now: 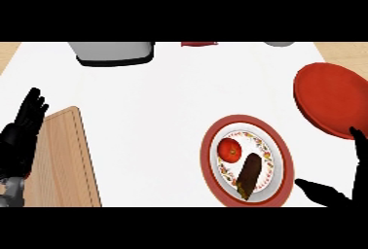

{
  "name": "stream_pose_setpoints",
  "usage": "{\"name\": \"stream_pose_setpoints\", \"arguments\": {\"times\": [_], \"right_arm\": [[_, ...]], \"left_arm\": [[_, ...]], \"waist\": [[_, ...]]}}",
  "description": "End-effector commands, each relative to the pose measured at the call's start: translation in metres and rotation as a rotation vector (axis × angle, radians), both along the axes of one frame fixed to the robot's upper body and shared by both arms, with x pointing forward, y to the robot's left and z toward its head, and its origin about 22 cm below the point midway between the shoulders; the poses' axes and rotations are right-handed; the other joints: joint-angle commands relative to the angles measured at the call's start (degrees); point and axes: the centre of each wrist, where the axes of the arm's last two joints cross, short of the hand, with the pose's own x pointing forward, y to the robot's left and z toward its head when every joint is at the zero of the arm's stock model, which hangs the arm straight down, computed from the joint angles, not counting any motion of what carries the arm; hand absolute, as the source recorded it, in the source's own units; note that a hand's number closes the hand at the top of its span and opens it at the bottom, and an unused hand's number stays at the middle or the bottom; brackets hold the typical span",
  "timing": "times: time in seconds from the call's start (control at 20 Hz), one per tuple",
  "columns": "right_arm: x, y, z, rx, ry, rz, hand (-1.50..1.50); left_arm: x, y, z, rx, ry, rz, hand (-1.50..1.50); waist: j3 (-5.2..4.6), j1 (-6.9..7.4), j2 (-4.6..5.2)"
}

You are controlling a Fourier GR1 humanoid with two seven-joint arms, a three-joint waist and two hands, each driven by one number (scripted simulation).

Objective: Pick the sweet potato from the plate and place it in the bowl

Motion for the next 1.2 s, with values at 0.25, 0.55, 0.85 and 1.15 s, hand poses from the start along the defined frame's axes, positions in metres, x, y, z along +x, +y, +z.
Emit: {"name": "stream_pose_setpoints", "arguments": {"times": [0.25, 0.55, 0.85, 1.15], "right_arm": [[-0.009, 0.042, 0.074, -0.067, 0.154, -0.116, -1.50], [0.005, 0.040, 0.049, -0.031, 0.443, -0.075, -1.50], [0.035, 0.037, 0.040, 0.065, 0.594, -0.046, -1.50], [0.040, 0.045, 0.009, 0.132, 0.801, -0.002, -1.50]], "left_arm": [[0.022, -0.014, 0.015, -0.021, -0.026, -0.079, 0.00], [0.027, -0.020, 0.014, -0.013, -0.031, -0.115, 0.00], [0.027, -0.026, 0.012, -0.013, -0.031, -0.122, 0.00], [0.027, -0.023, 0.015, -0.015, -0.035, -0.106, 0.00]], "waist": [[0.33, 4.24, 1.30], [0.39, 5.19, 1.76], [0.52, 6.14, 1.77], [0.50, 5.84, 1.52]]}}
